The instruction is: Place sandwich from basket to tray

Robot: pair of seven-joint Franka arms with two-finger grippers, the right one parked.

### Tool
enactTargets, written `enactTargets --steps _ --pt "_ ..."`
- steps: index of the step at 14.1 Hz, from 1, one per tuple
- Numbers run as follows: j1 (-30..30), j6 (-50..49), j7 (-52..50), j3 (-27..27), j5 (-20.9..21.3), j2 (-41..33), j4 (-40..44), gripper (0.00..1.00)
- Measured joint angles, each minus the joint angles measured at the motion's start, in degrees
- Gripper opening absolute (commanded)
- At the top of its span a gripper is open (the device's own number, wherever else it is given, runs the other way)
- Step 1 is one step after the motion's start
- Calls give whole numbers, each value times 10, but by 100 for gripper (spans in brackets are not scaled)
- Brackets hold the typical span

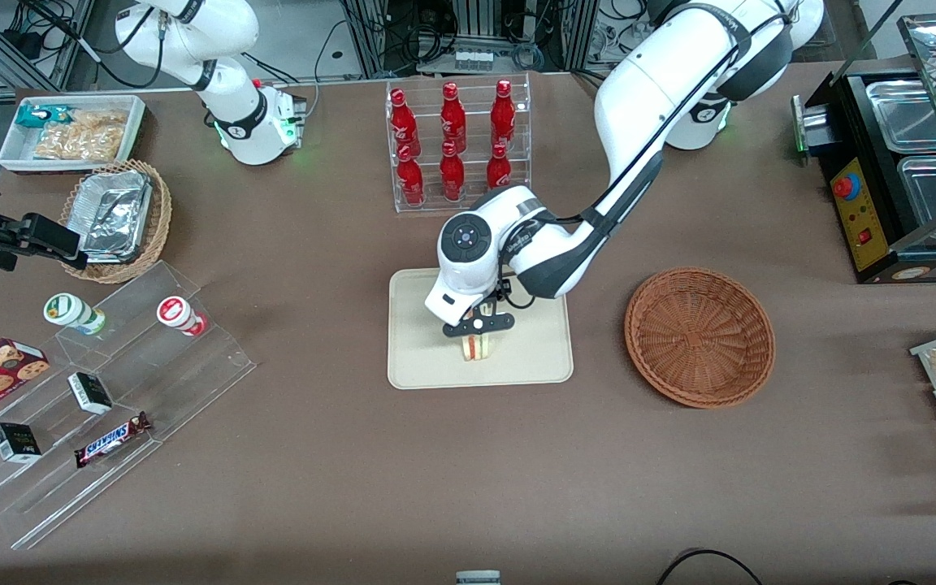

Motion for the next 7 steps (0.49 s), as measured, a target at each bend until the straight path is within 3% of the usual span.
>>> enactTargets --steps 3,7 --pt "10 -53 -3 20 1 -58 10 100" --pt "77 -135 11 30 1 -121 9 100"
